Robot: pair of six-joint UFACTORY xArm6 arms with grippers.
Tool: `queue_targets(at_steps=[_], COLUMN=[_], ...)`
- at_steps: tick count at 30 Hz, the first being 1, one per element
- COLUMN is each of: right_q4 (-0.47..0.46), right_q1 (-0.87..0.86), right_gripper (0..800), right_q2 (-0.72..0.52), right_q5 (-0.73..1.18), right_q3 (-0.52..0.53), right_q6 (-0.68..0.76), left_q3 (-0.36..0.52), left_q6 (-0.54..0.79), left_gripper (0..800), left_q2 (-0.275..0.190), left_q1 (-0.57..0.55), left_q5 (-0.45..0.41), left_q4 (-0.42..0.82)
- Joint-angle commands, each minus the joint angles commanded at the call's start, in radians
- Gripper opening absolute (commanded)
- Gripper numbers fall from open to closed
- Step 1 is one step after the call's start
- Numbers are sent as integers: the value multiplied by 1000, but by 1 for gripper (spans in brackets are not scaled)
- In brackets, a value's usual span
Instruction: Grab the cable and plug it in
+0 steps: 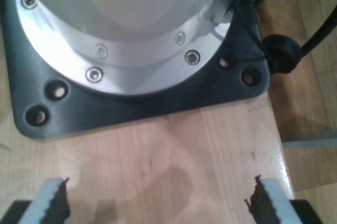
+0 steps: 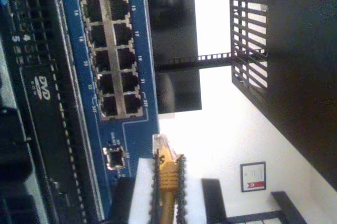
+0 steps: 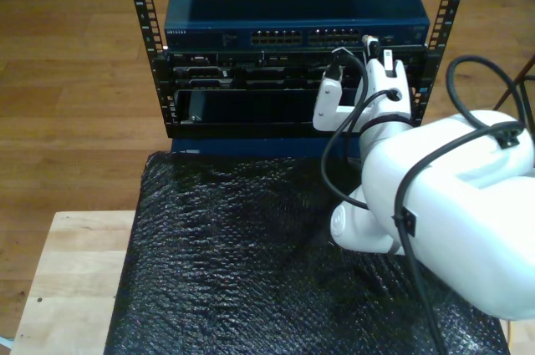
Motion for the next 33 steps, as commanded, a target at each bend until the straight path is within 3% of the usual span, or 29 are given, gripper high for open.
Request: queue_targets(at_steps=[33], right_q4=[8], right_q1=[2], right_gripper=[0], right_q2=[104], right_q5=[-38], right_q3=[-117], right_q6=[-48], left_q3=[0], left_q6=[0], left_gripper=[800], left_q2=[-2], left_q1=[0], left_q5=[0], left_q4=[0])
